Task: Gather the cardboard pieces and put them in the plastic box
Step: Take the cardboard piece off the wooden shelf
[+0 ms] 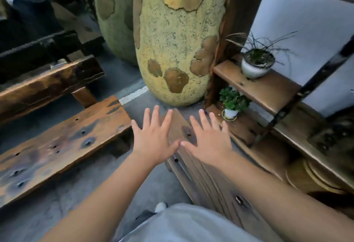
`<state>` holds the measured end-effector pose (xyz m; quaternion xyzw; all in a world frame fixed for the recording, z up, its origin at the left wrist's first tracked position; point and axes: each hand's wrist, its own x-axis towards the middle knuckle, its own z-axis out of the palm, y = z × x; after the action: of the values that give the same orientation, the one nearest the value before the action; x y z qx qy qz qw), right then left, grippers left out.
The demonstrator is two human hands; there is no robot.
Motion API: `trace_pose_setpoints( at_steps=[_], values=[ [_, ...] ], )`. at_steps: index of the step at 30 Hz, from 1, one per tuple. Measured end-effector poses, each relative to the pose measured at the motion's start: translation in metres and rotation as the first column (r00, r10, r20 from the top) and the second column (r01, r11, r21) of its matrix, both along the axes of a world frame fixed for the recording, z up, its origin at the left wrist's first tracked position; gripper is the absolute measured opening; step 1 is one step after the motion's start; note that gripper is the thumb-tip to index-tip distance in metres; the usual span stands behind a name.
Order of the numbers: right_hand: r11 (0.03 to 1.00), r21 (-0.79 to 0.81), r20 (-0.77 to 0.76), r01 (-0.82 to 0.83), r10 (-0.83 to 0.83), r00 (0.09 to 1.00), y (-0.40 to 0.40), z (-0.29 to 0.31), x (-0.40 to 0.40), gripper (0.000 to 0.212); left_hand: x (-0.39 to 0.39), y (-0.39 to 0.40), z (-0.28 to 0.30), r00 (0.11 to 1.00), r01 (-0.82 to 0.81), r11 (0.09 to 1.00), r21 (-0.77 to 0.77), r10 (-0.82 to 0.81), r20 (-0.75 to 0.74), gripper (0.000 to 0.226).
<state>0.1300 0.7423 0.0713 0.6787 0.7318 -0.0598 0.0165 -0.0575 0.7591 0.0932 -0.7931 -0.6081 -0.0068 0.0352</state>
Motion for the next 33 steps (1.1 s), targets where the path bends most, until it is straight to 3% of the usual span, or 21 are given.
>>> trace_pose_setpoints(
  at_steps=[6,16,22,33],
  values=[
    [0.958,0.025,-0.001,0.287,-0.287,0.958,-0.017,0.017,0.027,0.095,0.038,0.032,0.010,0.962,0.269,0.963,0.006,-0.269,0.053,0.091],
    [0.767,0.040,0.009,0.641,-0.641,0.767,-0.071,0.031,0.062,0.096,0.111,0.045,0.025,0.775,0.627,0.778,0.037,-0.628,0.071,0.091],
    [0.673,0.100,-0.003,0.733,-0.736,0.677,-0.103,0.044,0.102,0.087,0.177,0.027,0.035,0.672,0.733,0.676,0.072,-0.737,0.078,0.093],
    [0.614,0.227,-0.005,0.756,-0.775,0.632,-0.131,0.077,0.218,0.088,0.297,0.006,0.058,0.630,0.760,0.639,0.114,-0.769,0.108,0.091]
  ],
)
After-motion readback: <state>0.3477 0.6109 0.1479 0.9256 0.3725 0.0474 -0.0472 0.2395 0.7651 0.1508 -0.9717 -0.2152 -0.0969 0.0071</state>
